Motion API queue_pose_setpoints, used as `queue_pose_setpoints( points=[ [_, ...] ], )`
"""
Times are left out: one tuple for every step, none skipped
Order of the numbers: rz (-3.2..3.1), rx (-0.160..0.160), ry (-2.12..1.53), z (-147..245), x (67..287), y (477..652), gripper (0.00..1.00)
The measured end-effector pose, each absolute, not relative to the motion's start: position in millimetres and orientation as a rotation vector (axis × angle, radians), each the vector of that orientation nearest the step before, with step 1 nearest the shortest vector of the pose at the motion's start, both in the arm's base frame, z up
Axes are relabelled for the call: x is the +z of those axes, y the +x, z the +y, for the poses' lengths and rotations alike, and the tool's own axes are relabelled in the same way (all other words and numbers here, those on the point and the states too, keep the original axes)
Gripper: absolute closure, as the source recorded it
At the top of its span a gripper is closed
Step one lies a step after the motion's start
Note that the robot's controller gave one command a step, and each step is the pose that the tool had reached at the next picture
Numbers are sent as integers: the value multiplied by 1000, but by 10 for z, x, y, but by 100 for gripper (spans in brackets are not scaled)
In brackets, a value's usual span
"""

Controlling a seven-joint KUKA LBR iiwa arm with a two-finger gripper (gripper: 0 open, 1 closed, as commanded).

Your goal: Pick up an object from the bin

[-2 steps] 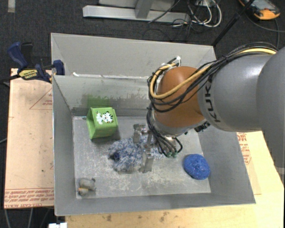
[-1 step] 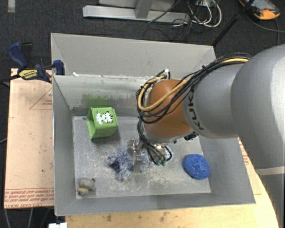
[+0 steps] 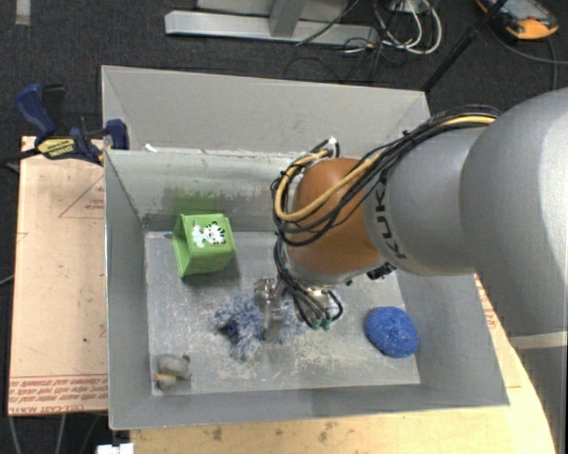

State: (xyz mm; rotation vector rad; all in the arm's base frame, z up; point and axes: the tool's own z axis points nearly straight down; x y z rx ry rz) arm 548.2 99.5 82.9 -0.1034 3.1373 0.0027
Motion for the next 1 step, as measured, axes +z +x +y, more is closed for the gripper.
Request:
queue_pose_setpoints(
  points=[
    [3138, 2, -100, 1059, 2114, 5586, 100]
  ],
)
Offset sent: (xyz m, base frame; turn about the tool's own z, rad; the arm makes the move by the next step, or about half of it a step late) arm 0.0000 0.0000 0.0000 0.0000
